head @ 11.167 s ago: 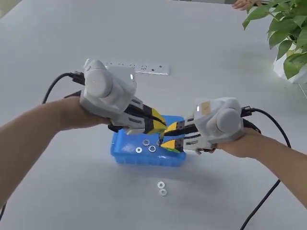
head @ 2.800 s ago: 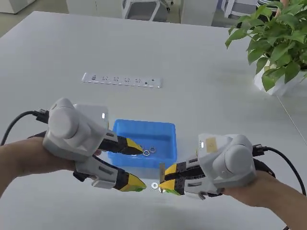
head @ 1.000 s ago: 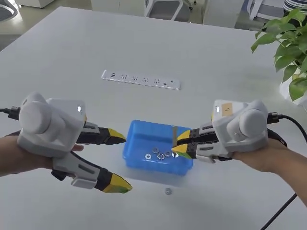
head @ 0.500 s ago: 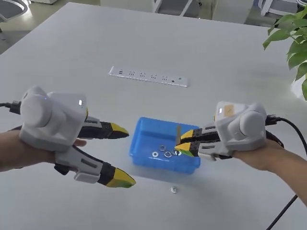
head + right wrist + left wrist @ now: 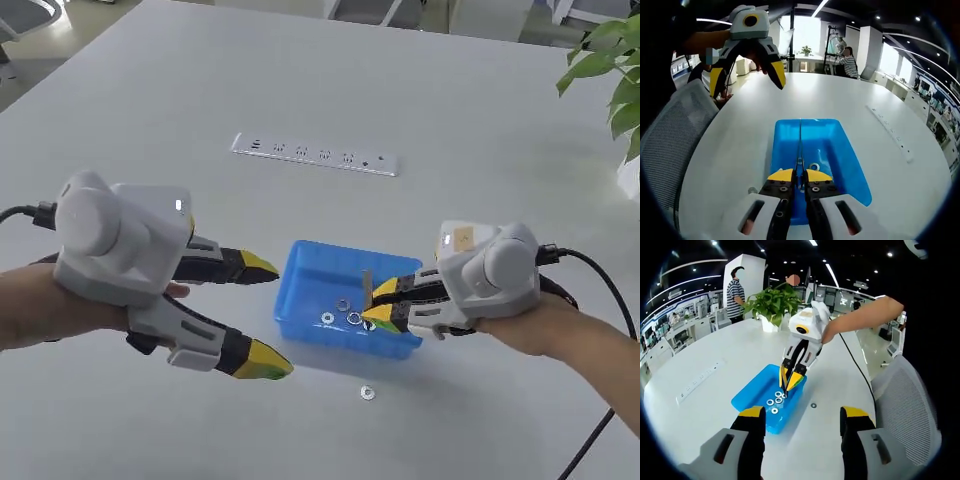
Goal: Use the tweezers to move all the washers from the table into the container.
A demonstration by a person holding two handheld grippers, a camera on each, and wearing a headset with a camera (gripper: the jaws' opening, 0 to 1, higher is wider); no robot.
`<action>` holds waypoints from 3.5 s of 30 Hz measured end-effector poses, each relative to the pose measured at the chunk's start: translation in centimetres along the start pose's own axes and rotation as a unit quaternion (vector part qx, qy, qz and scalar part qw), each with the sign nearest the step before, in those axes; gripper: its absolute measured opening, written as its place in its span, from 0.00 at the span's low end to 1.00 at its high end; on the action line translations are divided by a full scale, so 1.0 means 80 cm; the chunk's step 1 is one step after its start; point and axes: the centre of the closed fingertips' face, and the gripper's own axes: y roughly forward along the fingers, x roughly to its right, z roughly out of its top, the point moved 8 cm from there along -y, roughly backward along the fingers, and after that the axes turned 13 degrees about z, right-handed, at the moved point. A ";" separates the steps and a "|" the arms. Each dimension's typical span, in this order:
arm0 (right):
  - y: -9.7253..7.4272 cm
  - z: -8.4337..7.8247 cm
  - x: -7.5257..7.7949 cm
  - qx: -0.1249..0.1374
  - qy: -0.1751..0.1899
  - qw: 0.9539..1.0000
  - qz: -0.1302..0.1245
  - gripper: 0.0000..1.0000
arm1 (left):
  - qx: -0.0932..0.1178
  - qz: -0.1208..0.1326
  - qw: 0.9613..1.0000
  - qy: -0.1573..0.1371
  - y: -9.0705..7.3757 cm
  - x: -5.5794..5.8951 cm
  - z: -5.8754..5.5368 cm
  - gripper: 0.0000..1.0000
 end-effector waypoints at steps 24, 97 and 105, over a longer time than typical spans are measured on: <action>0.000 -0.003 0.002 0.009 -0.004 1.000 0.002 0.07 | 0.012 0.001 0.998 0.058 0.064 -0.027 0.039 0.26; -0.059 -0.018 -0.024 0.008 0.005 0.999 -0.047 0.24 | 0.005 -0.053 0.992 0.118 0.120 -0.014 0.064 0.05; -0.077 -0.031 -0.039 0.018 0.034 0.997 -0.071 0.30 | 0.005 -0.048 0.992 0.120 0.116 -0.014 0.068 0.05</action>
